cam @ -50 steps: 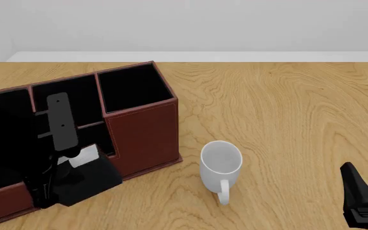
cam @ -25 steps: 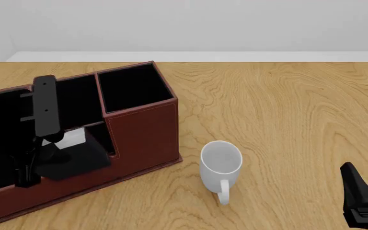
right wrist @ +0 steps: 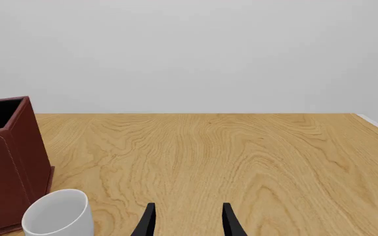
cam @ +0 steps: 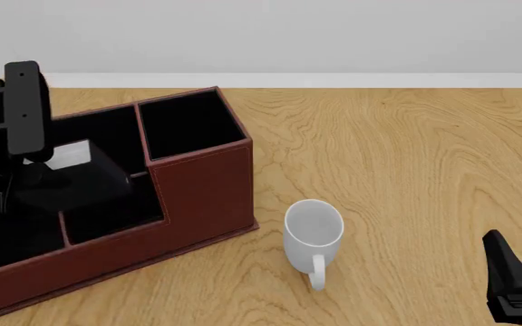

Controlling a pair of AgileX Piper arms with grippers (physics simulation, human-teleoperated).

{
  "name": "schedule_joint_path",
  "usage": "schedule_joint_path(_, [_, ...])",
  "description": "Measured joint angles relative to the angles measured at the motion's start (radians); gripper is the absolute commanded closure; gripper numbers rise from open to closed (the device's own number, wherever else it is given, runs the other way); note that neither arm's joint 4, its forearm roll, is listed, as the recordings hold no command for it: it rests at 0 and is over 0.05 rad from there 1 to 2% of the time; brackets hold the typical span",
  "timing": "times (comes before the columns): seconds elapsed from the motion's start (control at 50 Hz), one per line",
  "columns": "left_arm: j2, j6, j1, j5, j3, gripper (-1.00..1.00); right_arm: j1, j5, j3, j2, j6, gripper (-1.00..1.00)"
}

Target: Pick up the book and place it in the front compartment of the caddy.

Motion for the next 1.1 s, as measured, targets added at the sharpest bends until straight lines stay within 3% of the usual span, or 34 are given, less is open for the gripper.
schedule_joint_path(0.2, [0.027, 0.058, 0.046, 0.000, -0.070, 1.00, 0.000, 0.000, 0.000, 0.000, 0.000, -1.00])
schedule_joint_path(0.52, [0.093, 0.089, 0.062, 0.000, -0.196, 1.00, 0.000, 0.000, 0.000, 0.000, 0.000, -1.00])
schedule_joint_path(0.74, [0.143, 0.071, 0.054, 0.000, -0.244, 1.00, 0.000, 0.000, 0.000, 0.000, 0.000, -1.00])
schedule_joint_path(1.1, [0.192, 0.024, 0.040, 0.000, -0.223, 1.00, 0.000, 0.000, 0.000, 0.000, 0.000, -1.00])
